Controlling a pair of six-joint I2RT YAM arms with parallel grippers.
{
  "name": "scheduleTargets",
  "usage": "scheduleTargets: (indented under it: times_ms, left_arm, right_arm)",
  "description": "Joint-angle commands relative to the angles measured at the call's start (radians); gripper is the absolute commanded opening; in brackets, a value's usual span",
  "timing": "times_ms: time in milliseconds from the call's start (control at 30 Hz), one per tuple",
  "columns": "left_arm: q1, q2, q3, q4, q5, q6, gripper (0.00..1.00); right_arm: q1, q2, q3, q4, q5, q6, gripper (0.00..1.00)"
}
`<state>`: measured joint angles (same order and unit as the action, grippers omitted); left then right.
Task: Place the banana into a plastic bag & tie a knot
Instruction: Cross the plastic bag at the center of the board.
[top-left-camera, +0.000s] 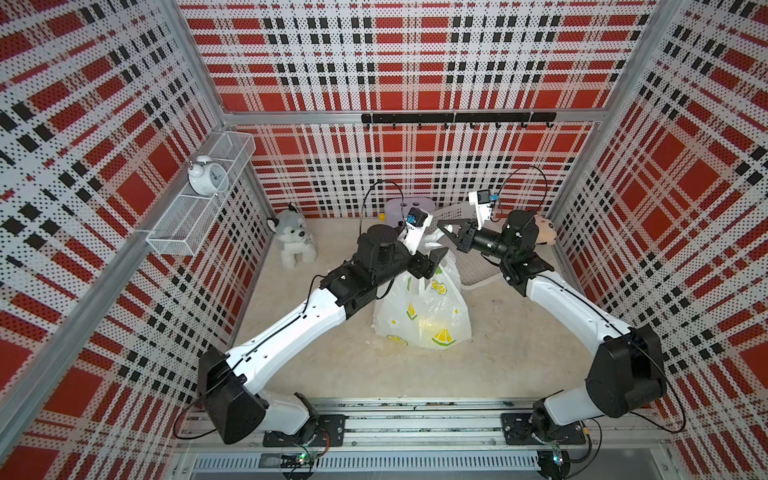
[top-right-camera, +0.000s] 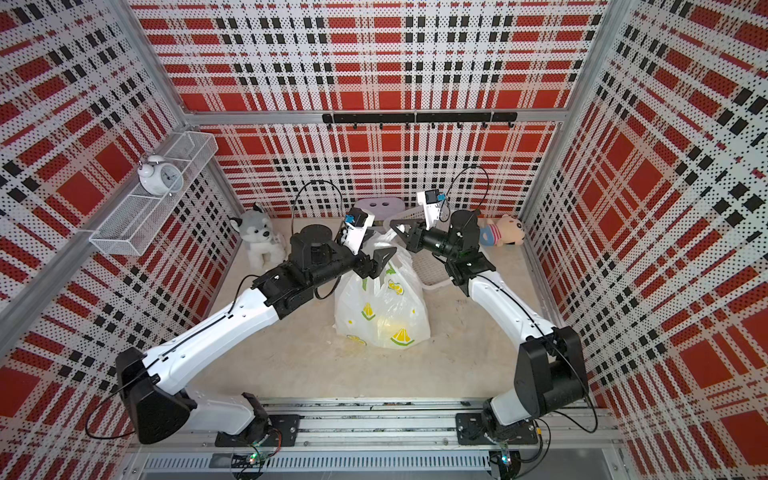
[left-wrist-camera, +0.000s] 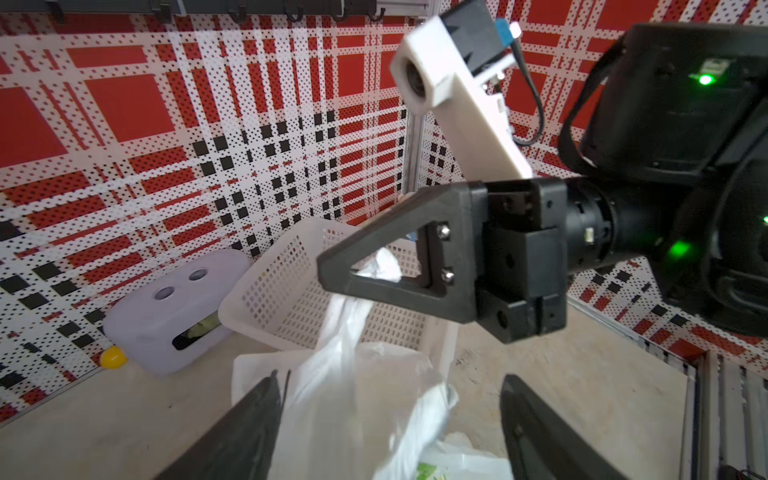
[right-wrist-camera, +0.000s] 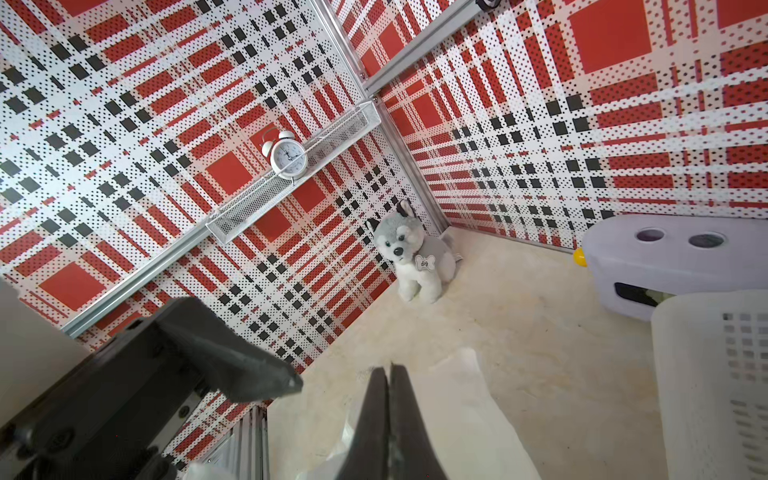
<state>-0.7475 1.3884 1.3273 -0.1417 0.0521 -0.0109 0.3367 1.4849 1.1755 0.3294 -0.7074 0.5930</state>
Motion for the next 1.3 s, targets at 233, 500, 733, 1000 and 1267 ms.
scheduleTargets:
  times_ms: [233,500,733,1000,1267]
  left_arm:
    - [0.045,-0.114,-0.108,0.065,0.024,-0.016,0.96]
    - [0.109,-0.081,-0.101,0.020,0.232,0.034,0.98]
    - [0.126,-0.069,-0.108,-0.007,0.353,0.045,0.98]
    - [0.113,-0.070,-0.128,-0.016,0.351,0.035,0.98]
    - [0.088,-0.060,-0.117,-0.026,0.369,0.035,0.93]
  right_arm:
    - [0.004,-0.121,-0.121,0.019,0.022,0.020,0.00]
    - [0.006,-0.185,-0.177,0.055,-0.012,0.065,0.00]
    - [0.037,-0.222,-0.204,0.059,-0.016,0.077,0.00]
    - [0.061,-0.256,-0.215,0.030,-0.015,0.064,0.00]
    - [0.061,-0.295,-0.233,-0.024,-0.008,0.036,0.00]
